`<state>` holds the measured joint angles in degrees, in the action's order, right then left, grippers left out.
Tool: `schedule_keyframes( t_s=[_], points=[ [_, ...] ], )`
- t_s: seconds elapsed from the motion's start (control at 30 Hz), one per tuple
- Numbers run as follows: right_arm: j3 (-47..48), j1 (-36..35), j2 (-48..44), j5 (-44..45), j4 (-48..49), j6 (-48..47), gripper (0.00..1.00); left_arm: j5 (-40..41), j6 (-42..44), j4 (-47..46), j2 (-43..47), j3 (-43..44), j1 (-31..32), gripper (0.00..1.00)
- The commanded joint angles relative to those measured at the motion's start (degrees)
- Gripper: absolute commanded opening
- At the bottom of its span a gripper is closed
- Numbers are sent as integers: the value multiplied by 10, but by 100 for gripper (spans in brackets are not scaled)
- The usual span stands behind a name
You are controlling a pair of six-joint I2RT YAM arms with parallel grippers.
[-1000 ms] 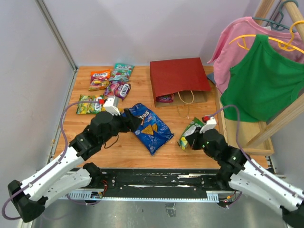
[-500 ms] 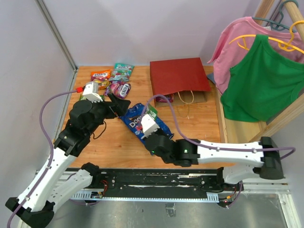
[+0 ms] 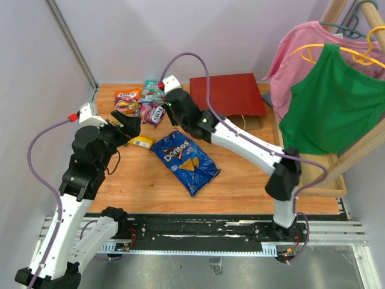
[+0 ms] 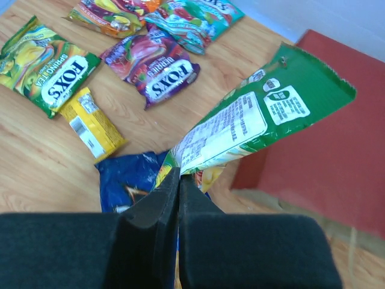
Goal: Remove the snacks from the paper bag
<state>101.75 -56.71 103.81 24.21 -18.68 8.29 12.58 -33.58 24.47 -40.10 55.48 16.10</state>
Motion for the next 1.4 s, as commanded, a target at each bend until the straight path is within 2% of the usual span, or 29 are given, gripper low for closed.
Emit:
schedule_keyframes(
  t_s=[0.0, 0.1, 0.23, 0.57, 0.77, 1.37],
  points=[
    [158, 29, 147, -87, -128, -6, 1, -15, -7, -21, -6, -17, -8, 100],
    [274, 51, 227, -85, -185, -9, 1, -11, 1, -17, 3, -24, -9, 100],
    [352, 75, 286, -89, -229, -1, 1, -2, 12, -6, 12, -22, -10, 100],
    [346, 97, 294, -63, -240, -2, 1, -15, 17, -12, 12, -32, -10, 100],
    [378, 112, 296, -64, -253, -13, 0, -21, 17, -16, 11, -34, -10, 100],
    [410, 137, 311, -30, -227, -63, 1, -38, 16, -21, 7, -27, -10, 100]
  ],
)
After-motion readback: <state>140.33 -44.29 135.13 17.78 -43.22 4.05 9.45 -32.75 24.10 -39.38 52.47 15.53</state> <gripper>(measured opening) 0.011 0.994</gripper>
